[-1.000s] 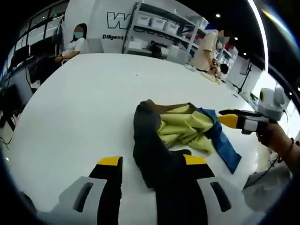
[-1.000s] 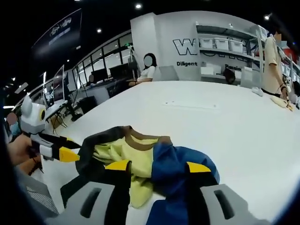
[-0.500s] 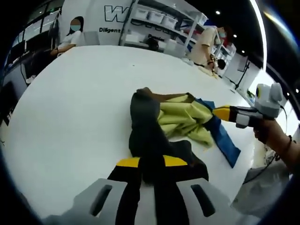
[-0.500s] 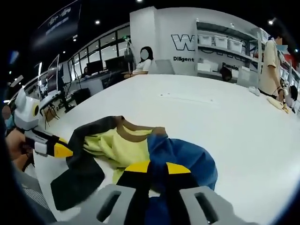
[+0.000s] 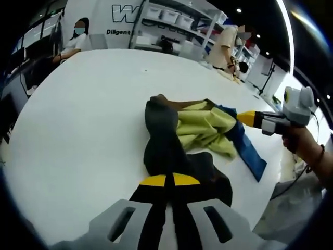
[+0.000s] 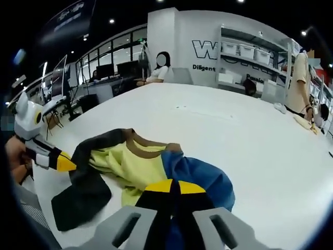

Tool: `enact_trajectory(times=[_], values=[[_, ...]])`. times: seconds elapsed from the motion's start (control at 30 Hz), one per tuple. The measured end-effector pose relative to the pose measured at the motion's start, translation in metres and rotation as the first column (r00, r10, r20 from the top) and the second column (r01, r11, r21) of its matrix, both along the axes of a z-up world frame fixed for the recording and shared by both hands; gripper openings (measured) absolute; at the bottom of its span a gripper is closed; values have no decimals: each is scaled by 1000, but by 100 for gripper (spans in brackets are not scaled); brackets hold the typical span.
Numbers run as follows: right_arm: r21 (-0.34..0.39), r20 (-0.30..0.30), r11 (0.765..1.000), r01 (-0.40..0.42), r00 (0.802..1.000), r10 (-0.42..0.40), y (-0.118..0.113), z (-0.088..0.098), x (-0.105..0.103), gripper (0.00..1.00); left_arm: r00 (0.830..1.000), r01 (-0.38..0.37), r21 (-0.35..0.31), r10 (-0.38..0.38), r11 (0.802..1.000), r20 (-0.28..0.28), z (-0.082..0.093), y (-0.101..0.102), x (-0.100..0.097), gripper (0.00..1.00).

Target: Fold the garment on the visible template until the final outline fits inside the template.

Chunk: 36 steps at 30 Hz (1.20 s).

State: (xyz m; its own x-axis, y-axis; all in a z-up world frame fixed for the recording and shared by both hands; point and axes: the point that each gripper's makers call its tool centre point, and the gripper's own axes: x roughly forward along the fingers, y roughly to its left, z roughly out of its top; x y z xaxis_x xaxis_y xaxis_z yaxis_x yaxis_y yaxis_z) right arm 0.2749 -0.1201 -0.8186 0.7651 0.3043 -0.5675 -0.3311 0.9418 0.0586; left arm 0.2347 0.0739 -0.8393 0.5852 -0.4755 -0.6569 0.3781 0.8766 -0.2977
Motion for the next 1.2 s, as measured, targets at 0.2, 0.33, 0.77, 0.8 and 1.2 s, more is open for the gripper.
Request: enact_trajectory(times=[0.2,0.33,0.77,0.8,1.2], values=[[-28,25,1000,4,1000,-3,-3,7,1,0,1000,10,2,-10,1000,-8,-1,0,-1,0],[-59,46,998,5,999,-3,-7,13,2,0,999,34,42,-34,999,10,4,6,-2,0],[-159,100,987,-6,995,22,-23,44,24,0,998,18,90,-23,996,62,34,35,13,0],[-158,102,987,-9,994,26,-23,45,26,0,998,21,97,-27,995,63,35,37,13,0],[-214,131,976,-38,989,68,-34,76,62,0,994,6,130,-20,992,107,65,65,43,0]])
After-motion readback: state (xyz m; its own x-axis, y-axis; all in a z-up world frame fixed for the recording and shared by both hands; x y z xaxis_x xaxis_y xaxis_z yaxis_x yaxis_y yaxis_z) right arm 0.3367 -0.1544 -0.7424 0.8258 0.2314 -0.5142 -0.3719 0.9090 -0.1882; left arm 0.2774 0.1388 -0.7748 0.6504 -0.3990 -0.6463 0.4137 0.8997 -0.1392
